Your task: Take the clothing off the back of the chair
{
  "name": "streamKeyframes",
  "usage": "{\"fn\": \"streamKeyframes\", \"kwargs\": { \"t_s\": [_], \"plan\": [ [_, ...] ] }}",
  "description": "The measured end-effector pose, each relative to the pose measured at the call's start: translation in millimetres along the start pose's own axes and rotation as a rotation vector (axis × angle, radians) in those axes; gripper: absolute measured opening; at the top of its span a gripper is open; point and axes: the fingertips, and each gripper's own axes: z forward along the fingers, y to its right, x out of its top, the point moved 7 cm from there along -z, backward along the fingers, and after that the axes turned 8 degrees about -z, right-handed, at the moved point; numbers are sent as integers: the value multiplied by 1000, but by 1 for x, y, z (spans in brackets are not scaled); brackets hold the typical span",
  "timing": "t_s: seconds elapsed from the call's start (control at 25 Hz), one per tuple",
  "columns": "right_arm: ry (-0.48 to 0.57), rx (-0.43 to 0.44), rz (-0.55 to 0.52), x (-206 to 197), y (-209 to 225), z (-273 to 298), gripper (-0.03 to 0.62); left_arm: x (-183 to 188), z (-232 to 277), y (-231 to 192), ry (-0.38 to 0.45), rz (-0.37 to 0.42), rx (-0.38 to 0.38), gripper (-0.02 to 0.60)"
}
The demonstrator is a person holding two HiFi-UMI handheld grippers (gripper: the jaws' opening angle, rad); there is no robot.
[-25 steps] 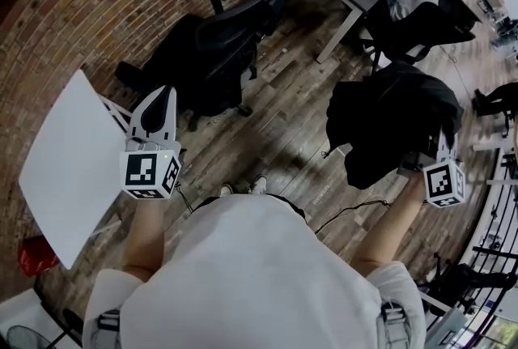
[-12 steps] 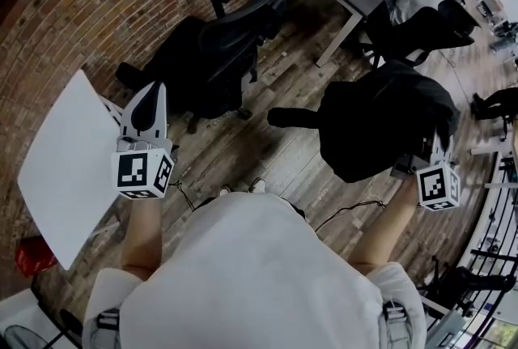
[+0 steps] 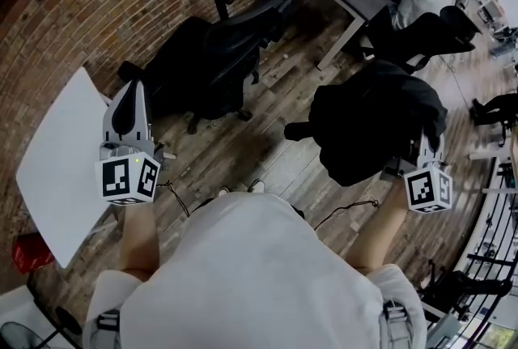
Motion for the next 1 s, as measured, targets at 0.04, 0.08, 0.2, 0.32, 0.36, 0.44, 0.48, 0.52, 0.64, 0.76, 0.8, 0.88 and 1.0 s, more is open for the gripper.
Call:
{"fn": "streamKeyframes", "kwargs": {
  "t_s": [0.04,0.08,0.2,0.32,0.36,0.44,0.48,0.52,0.64,0.76,0.8,0.88,1.0],
  "plan": [
    [0,-3,-12,1,-1,0,60,0,-3,-2,2,1,9,25],
    [0,-7,-26,2,-2,-1,60,1,-5,-4,4,3,17,25],
    [-8,-35,-65,1,-2,-7,60,2,-14,-8,8,6,33,25],
    [-25,-61,-92,-1,0,-16,60,4,-20,-10,14,11,45,25],
    [-29,-68,-100,-2,1,-19,60,5,-22,-11,16,10,50,25],
    [-31,-81,-113,-2,0,-24,60,7,-23,-12,21,8,53,25],
    [-32,-88,-121,-2,-1,-26,60,7,-22,-11,23,8,50,25],
    [-35,-93,-131,-2,-3,-29,60,7,-22,-10,24,8,46,25],
    [-45,-102,-162,-3,-8,-35,60,7,-21,-6,30,8,37,25],
    [-51,-106,-170,-3,-8,-41,60,6,-20,1,24,15,21,25],
    [-47,-106,-167,-2,-7,-43,60,6,-20,2,22,16,17,25],
    [-39,-103,-162,0,-8,-45,60,6,-21,3,20,18,11,25],
    [-31,-94,-159,3,-11,-46,60,5,-22,3,17,24,7,25]
  ]
}}
